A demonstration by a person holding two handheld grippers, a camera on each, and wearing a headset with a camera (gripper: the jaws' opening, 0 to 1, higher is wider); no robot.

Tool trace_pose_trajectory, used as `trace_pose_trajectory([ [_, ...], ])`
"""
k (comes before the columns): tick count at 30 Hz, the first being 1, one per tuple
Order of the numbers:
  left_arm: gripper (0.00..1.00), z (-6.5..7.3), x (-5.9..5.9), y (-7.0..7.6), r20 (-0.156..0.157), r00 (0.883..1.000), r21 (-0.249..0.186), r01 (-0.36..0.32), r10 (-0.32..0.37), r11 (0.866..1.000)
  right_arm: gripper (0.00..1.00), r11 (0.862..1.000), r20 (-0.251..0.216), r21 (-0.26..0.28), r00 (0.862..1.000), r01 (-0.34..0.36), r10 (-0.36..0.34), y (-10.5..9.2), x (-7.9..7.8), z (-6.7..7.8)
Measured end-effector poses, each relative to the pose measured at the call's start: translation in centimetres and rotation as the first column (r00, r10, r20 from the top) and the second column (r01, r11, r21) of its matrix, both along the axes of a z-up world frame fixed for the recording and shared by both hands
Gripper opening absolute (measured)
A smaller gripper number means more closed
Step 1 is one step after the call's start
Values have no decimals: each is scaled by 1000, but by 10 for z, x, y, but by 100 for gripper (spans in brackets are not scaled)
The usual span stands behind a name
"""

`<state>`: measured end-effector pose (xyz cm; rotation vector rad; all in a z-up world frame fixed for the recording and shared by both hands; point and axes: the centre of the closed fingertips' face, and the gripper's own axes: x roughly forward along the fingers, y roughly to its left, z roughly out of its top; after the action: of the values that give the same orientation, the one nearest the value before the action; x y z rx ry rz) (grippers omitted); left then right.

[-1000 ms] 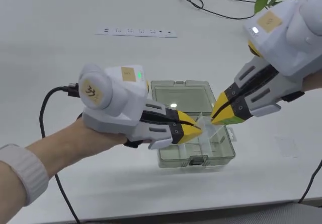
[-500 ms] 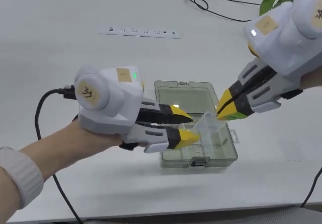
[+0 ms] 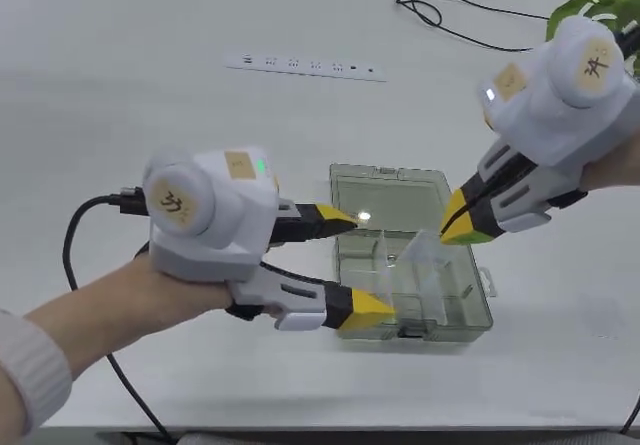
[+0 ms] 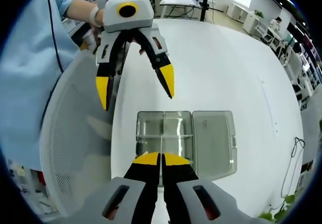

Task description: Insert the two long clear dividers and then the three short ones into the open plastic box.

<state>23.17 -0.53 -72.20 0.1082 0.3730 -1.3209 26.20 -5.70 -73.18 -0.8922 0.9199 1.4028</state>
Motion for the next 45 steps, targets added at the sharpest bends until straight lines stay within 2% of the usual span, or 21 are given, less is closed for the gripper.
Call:
trace_pose_trajectory([
  [4, 58, -2, 2, 3, -4, 1000, 0, -13, 13, 1000, 2, 1000, -2, -26, 1000, -5, 5, -2, 3, -8],
  [8, 60, -4, 4, 6, -14, 1000, -2, -26, 26, 1000, 2, 1000, -19, -26, 1000, -4, 3, 0, 3, -11],
  [18, 72, -9, 8, 10, -32, 998, -4, -58, 57, 998, 2, 999, -32, -44, 999, -10, 9, -3, 8, -21],
  [37, 67, -13, 7, 14, -47, 997, -5, -63, 63, 998, 2, 999, -42, -52, 999, -17, 15, 1, 9, -26],
  [44, 66, -13, 8, 15, -50, 997, -5, -67, 66, 998, 2, 998, -40, -52, 999, -18, 16, 2, 9, -23],
  [45, 67, -13, 8, 15, -52, 996, -4, -66, 66, 998, 2, 998, -28, -52, 999, -27, 25, 2, 10, -23],
])
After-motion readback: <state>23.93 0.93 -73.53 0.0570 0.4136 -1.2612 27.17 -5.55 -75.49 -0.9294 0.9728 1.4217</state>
